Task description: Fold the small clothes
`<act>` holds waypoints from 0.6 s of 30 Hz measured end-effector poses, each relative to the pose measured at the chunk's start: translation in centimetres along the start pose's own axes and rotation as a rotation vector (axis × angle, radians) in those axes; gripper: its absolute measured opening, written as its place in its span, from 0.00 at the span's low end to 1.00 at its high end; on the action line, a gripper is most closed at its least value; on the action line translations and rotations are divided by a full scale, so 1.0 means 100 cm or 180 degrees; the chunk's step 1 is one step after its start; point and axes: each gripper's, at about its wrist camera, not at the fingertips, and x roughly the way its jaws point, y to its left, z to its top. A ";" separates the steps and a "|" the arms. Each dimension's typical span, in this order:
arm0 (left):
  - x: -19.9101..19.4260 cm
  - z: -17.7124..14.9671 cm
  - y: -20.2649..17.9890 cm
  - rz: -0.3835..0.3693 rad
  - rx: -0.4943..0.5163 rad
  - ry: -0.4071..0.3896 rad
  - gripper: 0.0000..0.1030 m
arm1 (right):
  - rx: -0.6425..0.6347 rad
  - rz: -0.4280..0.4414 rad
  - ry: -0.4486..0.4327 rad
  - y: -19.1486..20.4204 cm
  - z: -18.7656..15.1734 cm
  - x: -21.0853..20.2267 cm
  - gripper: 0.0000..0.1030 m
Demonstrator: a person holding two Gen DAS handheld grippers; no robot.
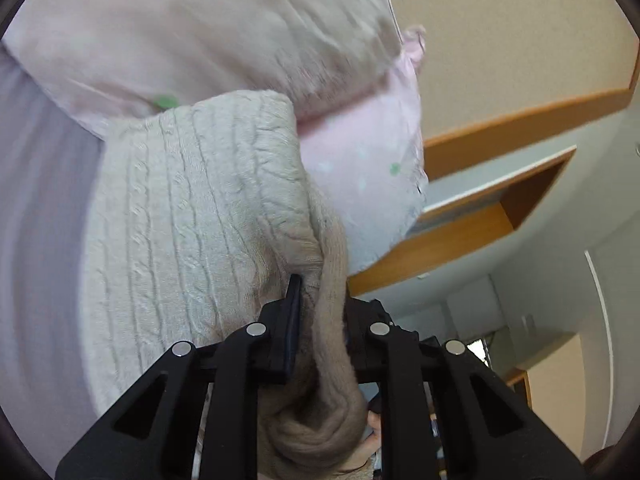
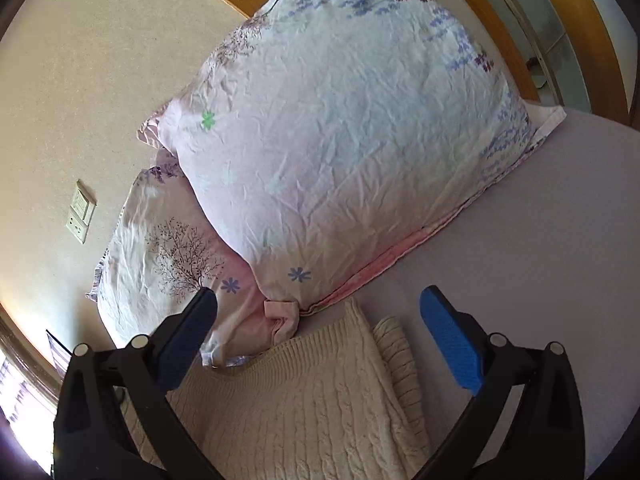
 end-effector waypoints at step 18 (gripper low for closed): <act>0.001 0.000 0.020 0.1392 0.0634 0.0151 0.75 | -0.0666 0.0003 0.1483 0.014 -0.035 0.054 0.43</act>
